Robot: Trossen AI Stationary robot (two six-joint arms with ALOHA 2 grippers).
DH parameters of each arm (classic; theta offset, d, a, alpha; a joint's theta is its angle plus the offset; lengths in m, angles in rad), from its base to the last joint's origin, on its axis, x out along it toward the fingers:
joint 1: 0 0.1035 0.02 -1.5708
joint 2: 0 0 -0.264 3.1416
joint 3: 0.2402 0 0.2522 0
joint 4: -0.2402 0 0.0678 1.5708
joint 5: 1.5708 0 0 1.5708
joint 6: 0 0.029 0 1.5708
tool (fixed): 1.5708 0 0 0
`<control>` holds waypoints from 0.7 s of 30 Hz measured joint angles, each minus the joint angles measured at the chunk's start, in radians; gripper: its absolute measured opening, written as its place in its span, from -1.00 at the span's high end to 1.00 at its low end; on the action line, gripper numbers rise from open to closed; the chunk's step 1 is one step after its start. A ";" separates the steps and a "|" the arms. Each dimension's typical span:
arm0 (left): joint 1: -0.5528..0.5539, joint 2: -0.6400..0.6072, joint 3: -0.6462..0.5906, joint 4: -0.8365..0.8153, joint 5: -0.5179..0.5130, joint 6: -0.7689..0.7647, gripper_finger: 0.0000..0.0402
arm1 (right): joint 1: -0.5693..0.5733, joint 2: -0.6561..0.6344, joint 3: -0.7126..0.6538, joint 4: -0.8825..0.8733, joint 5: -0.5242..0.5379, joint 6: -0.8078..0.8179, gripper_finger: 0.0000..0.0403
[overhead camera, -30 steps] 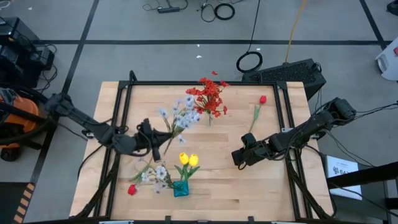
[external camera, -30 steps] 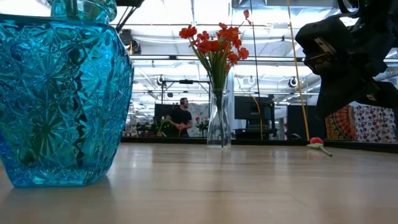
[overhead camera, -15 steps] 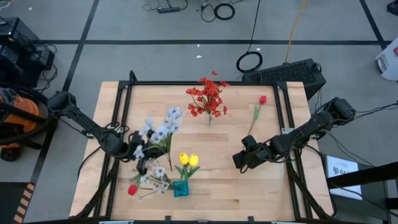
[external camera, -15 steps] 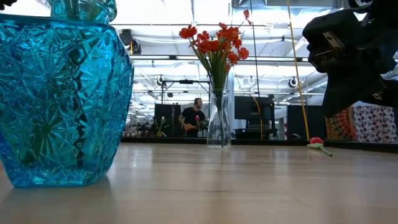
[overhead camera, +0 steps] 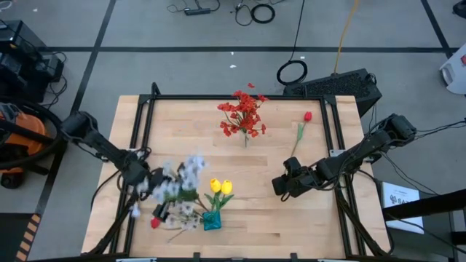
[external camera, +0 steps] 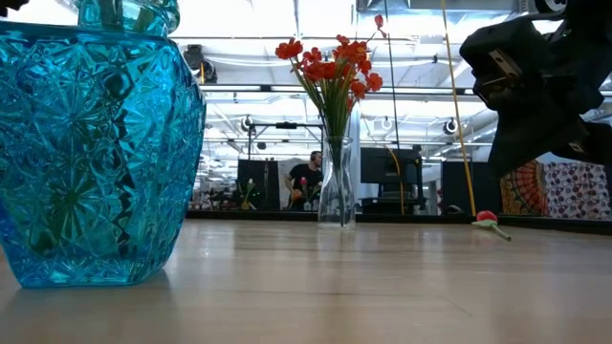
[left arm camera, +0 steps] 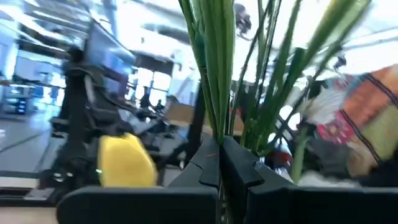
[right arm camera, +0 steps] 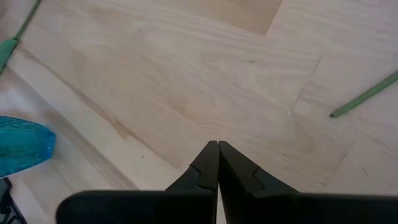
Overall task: Sort flowers into vase by color
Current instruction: Put the white flowers into the blue flower vase
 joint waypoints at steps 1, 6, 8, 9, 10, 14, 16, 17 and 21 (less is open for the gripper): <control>0.000 0.009 0.006 -0.013 0.014 0.001 1.00 | 0.000 0.000 0.000 0.000 0.000 0.004 1.00; 0.001 0.034 0.010 -0.053 0.042 -0.047 1.00 | 0.000 0.000 0.000 0.000 0.000 0.022 1.00; 0.001 0.043 0.011 -0.064 0.044 -0.052 1.00 | 0.000 0.000 0.000 0.001 0.000 0.022 1.00; 0.000 0.050 0.011 -0.065 0.045 -0.052 1.00 | 0.000 0.000 0.000 0.001 0.000 0.022 1.00; 0.001 0.057 0.011 -0.065 0.045 -0.053 1.00 | 0.000 0.000 0.000 0.001 0.000 0.022 1.00; 0.001 0.097 0.011 -0.065 0.059 -0.053 1.00 | 0.000 0.000 0.000 0.001 0.000 0.022 1.00; 0.001 0.124 0.011 -0.068 0.076 -0.051 1.00 | 0.000 0.000 0.000 0.001 0.000 0.022 1.00; 0.001 0.137 0.011 -0.067 0.078 -0.048 0.99 | 0.000 0.000 0.000 0.001 0.000 0.022 1.00; 0.001 0.181 0.011 -0.066 0.076 -0.055 0.99 | 0.000 0.000 0.000 0.001 0.000 0.023 1.00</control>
